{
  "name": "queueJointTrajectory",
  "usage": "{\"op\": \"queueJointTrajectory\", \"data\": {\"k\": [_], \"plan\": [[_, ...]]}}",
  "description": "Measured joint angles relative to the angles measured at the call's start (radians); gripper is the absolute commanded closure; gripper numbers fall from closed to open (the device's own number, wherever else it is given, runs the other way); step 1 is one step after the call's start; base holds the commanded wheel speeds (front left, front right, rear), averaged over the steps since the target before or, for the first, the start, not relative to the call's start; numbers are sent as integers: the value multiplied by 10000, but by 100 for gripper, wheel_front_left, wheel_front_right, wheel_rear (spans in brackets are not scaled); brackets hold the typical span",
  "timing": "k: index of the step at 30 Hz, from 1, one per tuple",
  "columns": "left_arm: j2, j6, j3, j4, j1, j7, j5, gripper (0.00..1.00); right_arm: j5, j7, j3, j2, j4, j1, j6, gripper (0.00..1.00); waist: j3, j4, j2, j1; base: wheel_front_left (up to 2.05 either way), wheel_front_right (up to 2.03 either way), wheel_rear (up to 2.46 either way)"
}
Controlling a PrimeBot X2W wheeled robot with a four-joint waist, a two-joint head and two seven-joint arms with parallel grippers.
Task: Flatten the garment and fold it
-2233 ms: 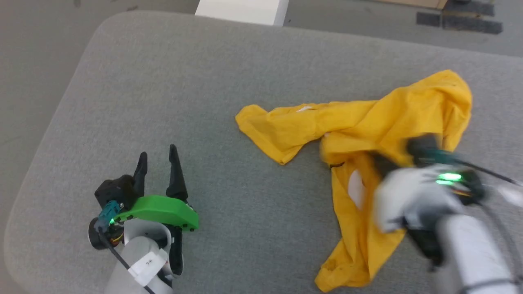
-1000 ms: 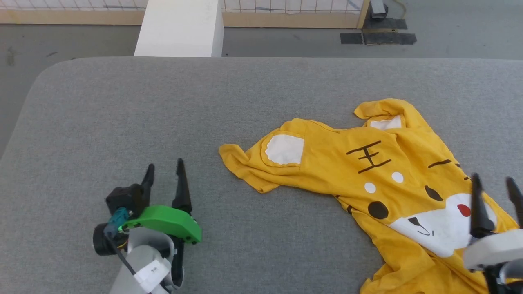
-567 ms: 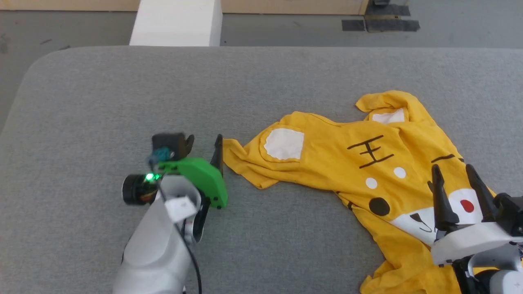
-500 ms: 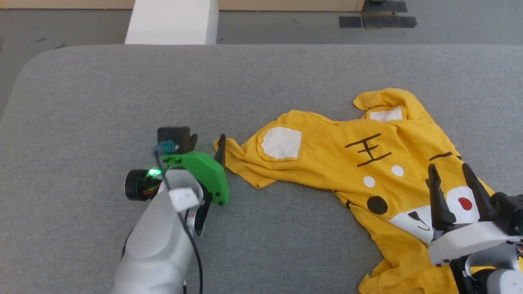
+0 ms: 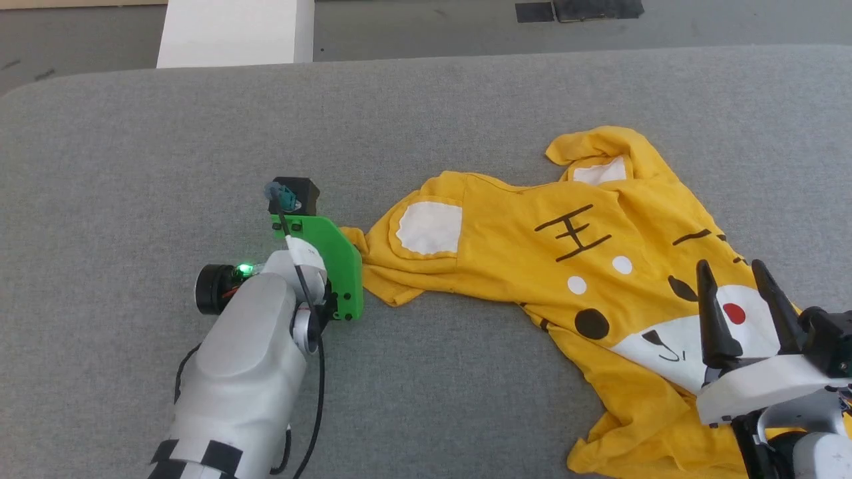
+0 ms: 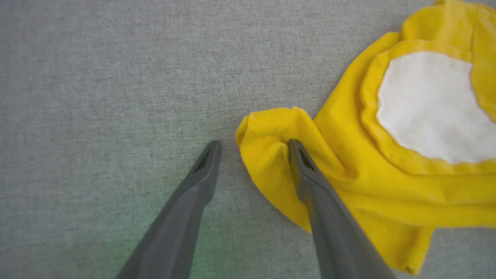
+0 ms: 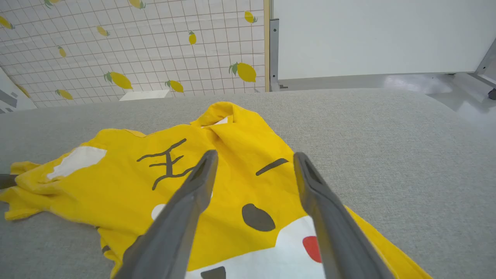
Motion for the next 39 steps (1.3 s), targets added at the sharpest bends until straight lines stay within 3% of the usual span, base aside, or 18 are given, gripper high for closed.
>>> {"op": "queueJointTrajectory", "data": {"k": [10,19,24,29,39], "plan": [[265,73,441,-1653,1770,-1137,-533,100,-119,29,-226,0,-105,0,0,0,-298,485,0,0,0,0,0],[1530,892,1459,-4105,3819,-836,-1030,100,-947,800,-654,-121,63,-1022,0,0,-340,1307,0,0,0,0,0],[1636,1258,1703,-5269,4623,-479,-1231,100,-1290,1703,-1177,-146,681,-2114,0,0,-170,1737,0,0,0,0,0],[1574,1335,1701,-5881,4840,-395,-1300,100,-1306,2303,-1264,-407,2127,-3800,0,0,180,2082,0,0,0,0,0],[1223,1290,1373,-6213,4483,-531,-1342,100,-1068,3653,-324,-1655,5858,-6514,0,0,999,2783,0,0,0,0,0]]}}
